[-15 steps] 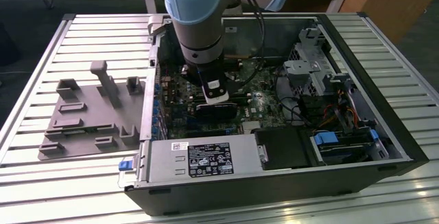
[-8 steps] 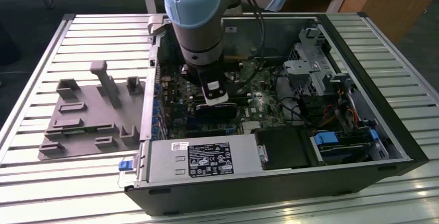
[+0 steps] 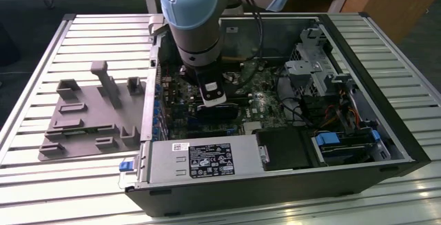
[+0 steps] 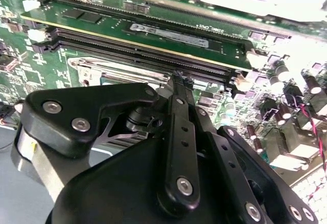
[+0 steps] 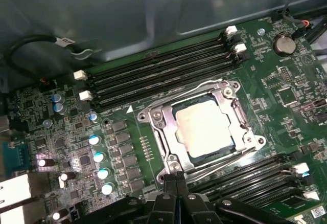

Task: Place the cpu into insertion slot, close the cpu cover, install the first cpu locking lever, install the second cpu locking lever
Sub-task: 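Install the second cpu locking lever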

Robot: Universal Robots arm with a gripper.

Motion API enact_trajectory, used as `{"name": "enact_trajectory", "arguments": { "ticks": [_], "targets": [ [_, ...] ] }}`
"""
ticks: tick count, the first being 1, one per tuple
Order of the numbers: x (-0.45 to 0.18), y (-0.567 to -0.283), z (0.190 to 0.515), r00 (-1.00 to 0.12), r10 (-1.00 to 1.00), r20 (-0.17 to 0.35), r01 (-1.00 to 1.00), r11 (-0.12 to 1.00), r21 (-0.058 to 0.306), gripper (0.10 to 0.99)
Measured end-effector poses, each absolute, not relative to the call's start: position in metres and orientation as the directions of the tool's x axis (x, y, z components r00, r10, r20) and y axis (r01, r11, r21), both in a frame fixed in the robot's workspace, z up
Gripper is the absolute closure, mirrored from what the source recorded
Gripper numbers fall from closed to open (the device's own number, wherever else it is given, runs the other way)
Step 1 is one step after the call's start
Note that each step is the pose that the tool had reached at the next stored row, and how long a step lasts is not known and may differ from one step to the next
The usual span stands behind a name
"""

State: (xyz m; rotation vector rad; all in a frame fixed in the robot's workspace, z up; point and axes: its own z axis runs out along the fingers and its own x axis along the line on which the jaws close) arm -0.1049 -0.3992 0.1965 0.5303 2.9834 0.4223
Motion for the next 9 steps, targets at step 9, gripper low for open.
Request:
{"name": "enact_trajectory", "arguments": {
  "ticks": [9],
  "targets": [
    [-0.1074, -0.3987, 0.1933, -0.937, 0.348, -0.027, 0.325, 0.898, 0.297, 0.984]
  ]
}}
